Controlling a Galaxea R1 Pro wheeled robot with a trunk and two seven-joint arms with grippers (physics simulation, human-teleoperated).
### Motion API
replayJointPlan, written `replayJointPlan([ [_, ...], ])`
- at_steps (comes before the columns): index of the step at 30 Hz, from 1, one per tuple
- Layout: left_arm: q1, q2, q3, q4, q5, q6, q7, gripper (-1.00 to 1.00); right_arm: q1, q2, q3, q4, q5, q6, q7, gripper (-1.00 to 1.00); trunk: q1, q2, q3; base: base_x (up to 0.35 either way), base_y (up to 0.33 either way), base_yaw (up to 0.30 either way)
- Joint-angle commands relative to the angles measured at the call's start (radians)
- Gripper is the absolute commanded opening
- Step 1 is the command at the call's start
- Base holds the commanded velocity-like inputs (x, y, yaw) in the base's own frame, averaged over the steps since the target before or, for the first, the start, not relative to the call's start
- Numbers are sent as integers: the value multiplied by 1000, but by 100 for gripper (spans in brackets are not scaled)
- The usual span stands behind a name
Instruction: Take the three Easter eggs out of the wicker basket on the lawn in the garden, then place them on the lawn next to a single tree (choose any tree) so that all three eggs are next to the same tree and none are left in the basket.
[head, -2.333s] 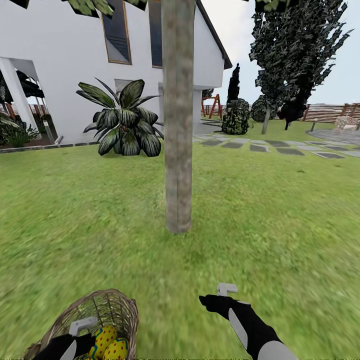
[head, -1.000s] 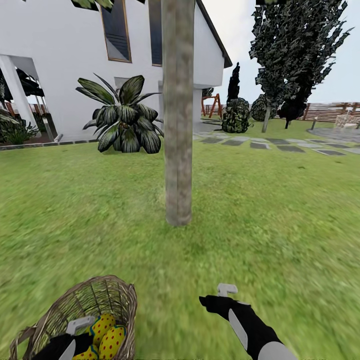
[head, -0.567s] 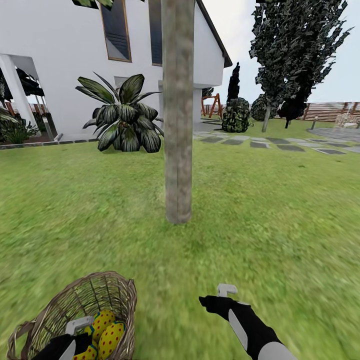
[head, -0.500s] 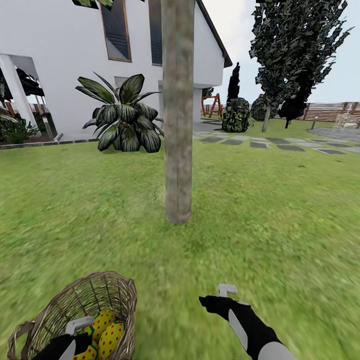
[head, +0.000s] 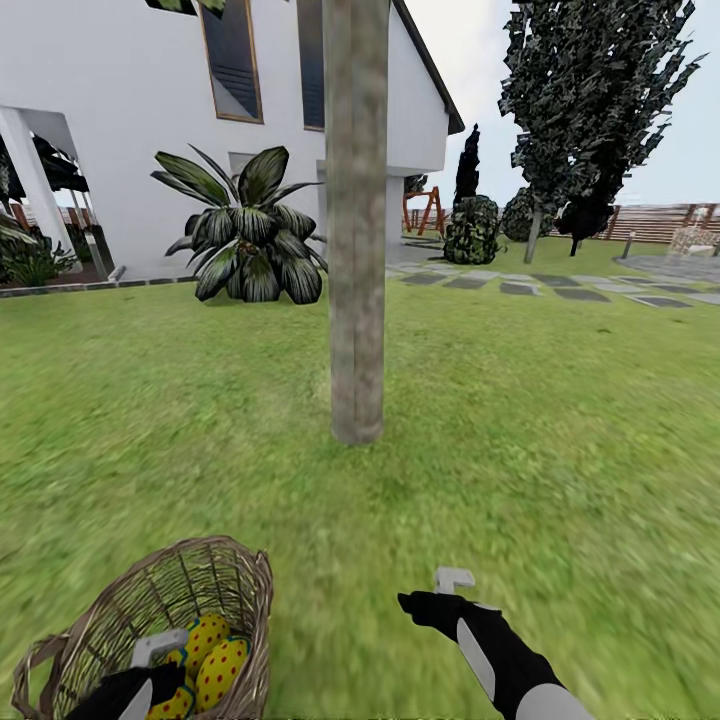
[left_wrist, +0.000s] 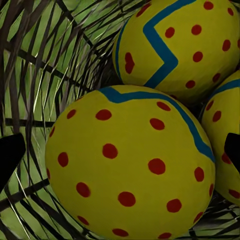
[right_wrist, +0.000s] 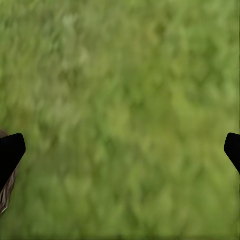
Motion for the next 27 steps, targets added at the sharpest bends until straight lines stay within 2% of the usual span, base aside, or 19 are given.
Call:
replayJointPlan([
  [1,0,0,3,-1,-2,3,1,100,0,1,-4,-2,-8,6,3,100,4,-8,-4,0,0,0],
  [3,0,0,3,-1,-2,2,1,100,0,1,-4,-2,-8,6,3,100,11,-22,-10,0,0,0],
  [10,0,-1,3,1,-4,0,1,100,0,1,-4,-2,-8,6,3,100,11,-22,-10,0,0,0],
  [12,0,0,2,1,-4,1,1,100,0,0,-4,-2,-8,6,3,100,19,-36,-17,0,0,0],
  [23,0,2,2,0,0,0,1,100,0,1,-4,-2,-8,6,3,100,19,-36,-17,0,0,0],
  [27,0,2,1,0,1,0,0,100,0,1,-4,-2,-8,6,3,100,23,-43,-24,0,0,0],
])
